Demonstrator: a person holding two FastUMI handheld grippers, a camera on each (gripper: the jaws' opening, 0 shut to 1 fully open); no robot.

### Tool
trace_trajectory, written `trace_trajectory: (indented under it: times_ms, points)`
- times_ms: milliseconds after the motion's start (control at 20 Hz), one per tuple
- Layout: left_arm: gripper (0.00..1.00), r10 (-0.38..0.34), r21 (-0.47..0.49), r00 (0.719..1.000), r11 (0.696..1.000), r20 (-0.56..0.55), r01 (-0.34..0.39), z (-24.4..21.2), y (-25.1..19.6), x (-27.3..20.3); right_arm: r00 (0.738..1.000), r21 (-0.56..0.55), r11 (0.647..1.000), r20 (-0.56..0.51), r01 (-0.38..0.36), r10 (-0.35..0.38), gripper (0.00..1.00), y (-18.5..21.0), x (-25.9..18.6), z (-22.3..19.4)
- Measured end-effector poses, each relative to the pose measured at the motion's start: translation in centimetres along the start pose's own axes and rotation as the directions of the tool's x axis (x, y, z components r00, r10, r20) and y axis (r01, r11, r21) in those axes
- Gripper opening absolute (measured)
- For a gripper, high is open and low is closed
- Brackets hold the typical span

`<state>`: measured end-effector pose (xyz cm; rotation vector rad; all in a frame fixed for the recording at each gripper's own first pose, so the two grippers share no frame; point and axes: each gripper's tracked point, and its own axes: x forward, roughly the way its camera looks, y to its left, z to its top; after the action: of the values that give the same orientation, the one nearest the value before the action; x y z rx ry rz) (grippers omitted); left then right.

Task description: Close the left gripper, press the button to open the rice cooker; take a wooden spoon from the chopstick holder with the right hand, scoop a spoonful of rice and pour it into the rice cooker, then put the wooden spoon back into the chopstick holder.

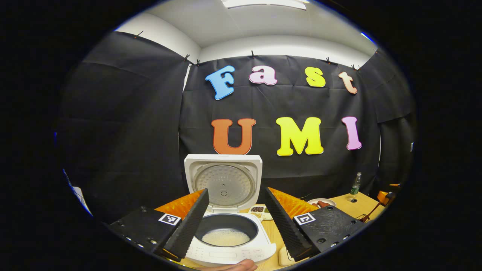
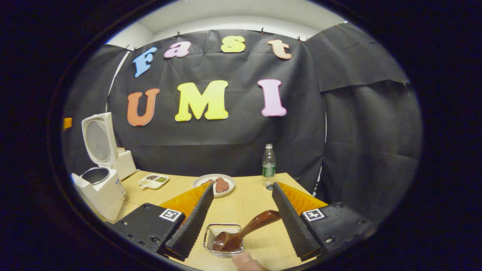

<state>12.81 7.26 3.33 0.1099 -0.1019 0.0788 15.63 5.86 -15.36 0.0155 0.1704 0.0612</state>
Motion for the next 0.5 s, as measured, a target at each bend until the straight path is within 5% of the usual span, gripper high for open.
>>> trace_trajectory:
  times_ms: [250, 500]
  points:
    - [0.94, 0.032, 0.043, 0.999, 0.999, 0.035, -0.033, 2.6, 1.9, 3.5, 0.998, -0.001, 1.0, 0.059, -0.022, 0.022, 1.0, 1.5, -4.1, 2.4]
    - [0.94, 0.011, -0.034, 0.997, 0.999, 0.082, -0.008, 7.0, 3.4, 8.0, 0.989, -0.013, 0.997, 0.126, -0.074, 0.075, 1.0, 2.9, -7.0, 4.3]
